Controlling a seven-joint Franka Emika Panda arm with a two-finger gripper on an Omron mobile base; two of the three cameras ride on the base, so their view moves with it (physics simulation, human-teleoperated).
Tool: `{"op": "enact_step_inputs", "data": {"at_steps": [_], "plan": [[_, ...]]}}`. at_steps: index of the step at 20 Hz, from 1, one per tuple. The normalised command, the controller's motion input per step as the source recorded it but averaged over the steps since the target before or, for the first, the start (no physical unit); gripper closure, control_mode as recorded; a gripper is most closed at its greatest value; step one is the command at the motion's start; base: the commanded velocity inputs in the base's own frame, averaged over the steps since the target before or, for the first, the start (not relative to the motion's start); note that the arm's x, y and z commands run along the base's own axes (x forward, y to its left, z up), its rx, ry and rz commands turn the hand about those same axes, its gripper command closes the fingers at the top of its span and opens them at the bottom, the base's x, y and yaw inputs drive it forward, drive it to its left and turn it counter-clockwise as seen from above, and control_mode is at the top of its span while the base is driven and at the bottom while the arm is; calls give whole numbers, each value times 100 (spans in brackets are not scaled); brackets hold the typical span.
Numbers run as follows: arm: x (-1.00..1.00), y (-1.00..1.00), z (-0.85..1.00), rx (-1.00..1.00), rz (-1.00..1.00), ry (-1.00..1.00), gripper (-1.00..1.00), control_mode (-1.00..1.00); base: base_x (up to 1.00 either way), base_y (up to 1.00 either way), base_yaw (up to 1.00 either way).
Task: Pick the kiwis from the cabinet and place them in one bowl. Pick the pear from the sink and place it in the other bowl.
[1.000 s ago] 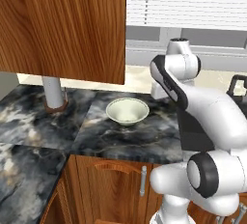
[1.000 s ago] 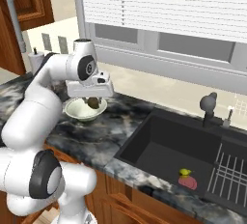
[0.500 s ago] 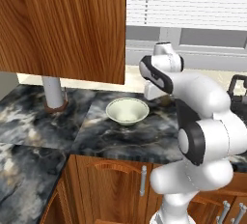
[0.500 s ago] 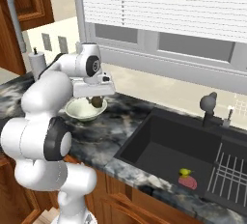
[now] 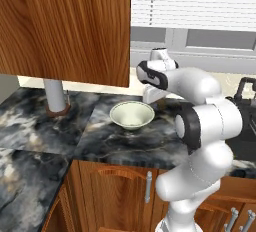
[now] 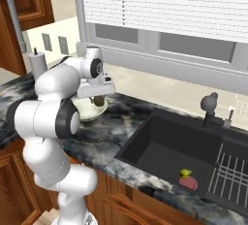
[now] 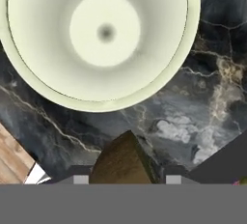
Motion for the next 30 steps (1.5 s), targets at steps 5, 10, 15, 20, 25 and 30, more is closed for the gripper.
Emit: {"op": "enact_step_inputs", "data": {"at_steps": [5,10,15,20,25,30], "plan": [[39,19,-1,8,14,7,100,-100,0,0,0],[40,31,-18,4,11,6,100,-100,0,0,0],[31,31,-50,2,9,1,100,-100,0,0,0],[27,18,-47,3,7,0,100,-100,0,0,0],[24,10,-46,3,6,0,100,-100,0,0,0],[16,13,-38,2,5,0,100,-100,0,0,0]]}}
